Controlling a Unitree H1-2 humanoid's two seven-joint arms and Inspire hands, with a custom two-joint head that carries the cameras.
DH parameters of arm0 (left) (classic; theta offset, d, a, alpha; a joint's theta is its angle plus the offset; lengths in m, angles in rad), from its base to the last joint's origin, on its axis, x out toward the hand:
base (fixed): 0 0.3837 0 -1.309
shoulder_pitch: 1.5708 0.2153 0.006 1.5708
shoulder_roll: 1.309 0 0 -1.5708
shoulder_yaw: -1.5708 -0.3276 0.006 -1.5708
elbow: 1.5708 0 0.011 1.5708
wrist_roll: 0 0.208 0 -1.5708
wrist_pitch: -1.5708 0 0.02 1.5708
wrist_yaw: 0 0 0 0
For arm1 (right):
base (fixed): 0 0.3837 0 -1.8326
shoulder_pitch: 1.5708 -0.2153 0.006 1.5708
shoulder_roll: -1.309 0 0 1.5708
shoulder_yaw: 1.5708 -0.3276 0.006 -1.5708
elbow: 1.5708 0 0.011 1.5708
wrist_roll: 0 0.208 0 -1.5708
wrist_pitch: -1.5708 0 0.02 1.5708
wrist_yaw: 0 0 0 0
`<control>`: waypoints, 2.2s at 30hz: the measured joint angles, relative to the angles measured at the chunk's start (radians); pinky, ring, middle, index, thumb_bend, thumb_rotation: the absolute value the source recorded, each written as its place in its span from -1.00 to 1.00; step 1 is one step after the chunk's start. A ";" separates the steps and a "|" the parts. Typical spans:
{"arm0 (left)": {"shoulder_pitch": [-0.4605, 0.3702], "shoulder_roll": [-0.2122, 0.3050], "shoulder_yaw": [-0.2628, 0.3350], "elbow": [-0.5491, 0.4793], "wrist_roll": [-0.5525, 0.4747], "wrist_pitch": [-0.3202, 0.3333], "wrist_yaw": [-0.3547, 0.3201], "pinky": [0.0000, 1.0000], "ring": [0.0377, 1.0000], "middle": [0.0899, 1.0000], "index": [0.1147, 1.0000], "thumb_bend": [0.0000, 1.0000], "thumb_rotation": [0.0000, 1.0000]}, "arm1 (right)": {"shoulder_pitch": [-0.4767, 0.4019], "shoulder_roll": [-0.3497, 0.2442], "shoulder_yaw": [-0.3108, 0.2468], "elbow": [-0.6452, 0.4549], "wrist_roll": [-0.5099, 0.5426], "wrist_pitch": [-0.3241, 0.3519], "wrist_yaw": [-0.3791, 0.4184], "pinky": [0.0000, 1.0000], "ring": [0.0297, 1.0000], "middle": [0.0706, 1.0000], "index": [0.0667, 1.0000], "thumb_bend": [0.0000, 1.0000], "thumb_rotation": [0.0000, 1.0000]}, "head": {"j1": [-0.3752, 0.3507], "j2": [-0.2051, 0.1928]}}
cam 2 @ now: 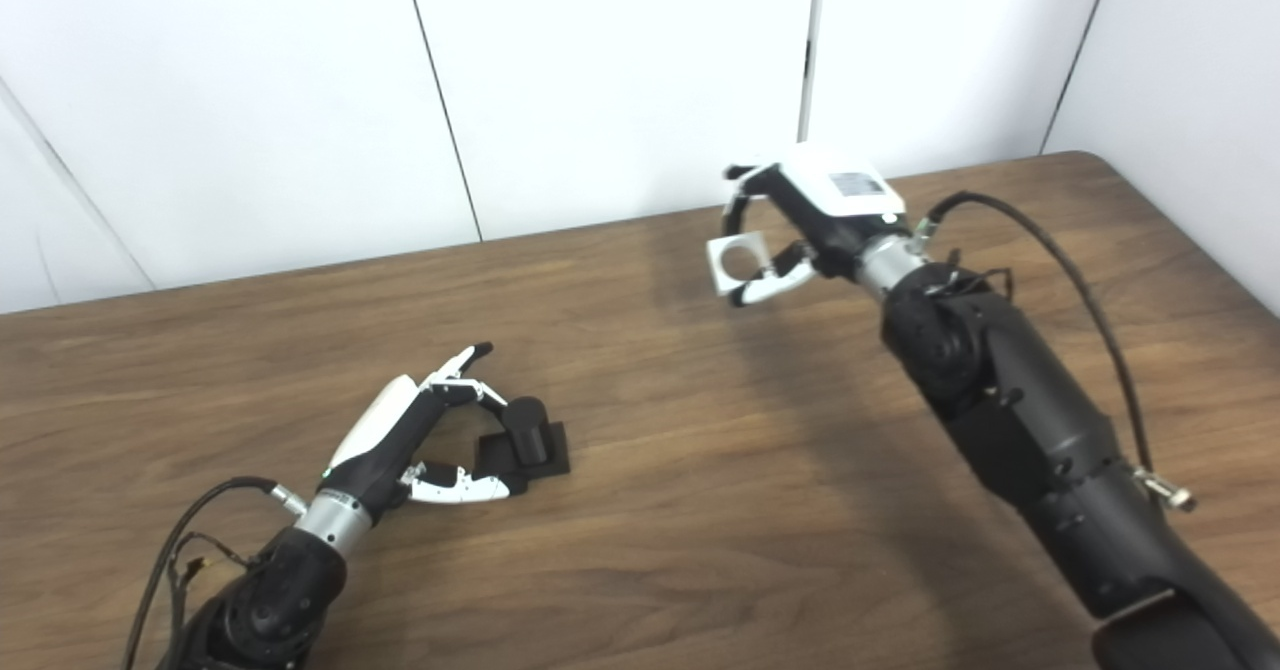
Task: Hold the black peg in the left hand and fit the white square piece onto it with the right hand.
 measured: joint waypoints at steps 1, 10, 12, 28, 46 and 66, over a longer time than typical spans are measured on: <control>0.000 -0.001 0.000 0.000 0.000 0.000 0.000 1.00 1.00 1.00 -0.14 0.05 -0.86 | 0.001 0.010 0.000 -0.014 0.001 0.004 0.005 0.84 0.81 0.68 -0.10 0.04 -0.70 | 0.002 0.002; -0.002 -0.009 -0.004 0.004 0.011 -0.001 0.007 1.00 1.00 1.00 -0.15 0.05 -0.86 | 0.024 0.072 0.006 -0.114 -0.015 0.030 0.045 0.78 0.78 0.66 -0.10 0.05 -0.70 | 0.015 0.002; -0.002 -0.011 -0.003 0.008 0.012 -0.004 0.011 1.00 1.00 1.00 -0.15 0.05 -0.86 | 0.029 0.091 0.017 -0.125 -0.018 0.031 0.054 0.79 0.79 0.66 -0.10 0.04 -0.69 | 0.029 0.006; -0.004 -0.025 -0.004 0.016 0.026 -0.007 0.023 1.00 1.00 1.00 -0.14 0.05 -0.85 | 0.060 0.209 0.080 -0.178 -0.038 0.050 0.119 0.80 0.78 0.66 -0.10 0.04 -0.69 | 0.086 0.021; -0.006 -0.035 -0.003 0.016 0.036 0.001 0.023 1.00 1.00 1.00 -0.14 0.05 -0.85 | 0.071 0.255 0.152 -0.125 -0.071 0.044 0.122 0.78 0.77 0.67 -0.10 0.04 -0.70 | 0.106 0.026; -0.005 -0.036 -0.005 0.002 0.038 0.026 0.018 1.00 1.00 1.00 -0.14 0.05 -0.85 | 0.060 0.267 0.164 -0.040 -0.064 0.002 0.111 0.85 0.79 0.67 -0.10 0.04 -0.70 | 0.115 0.035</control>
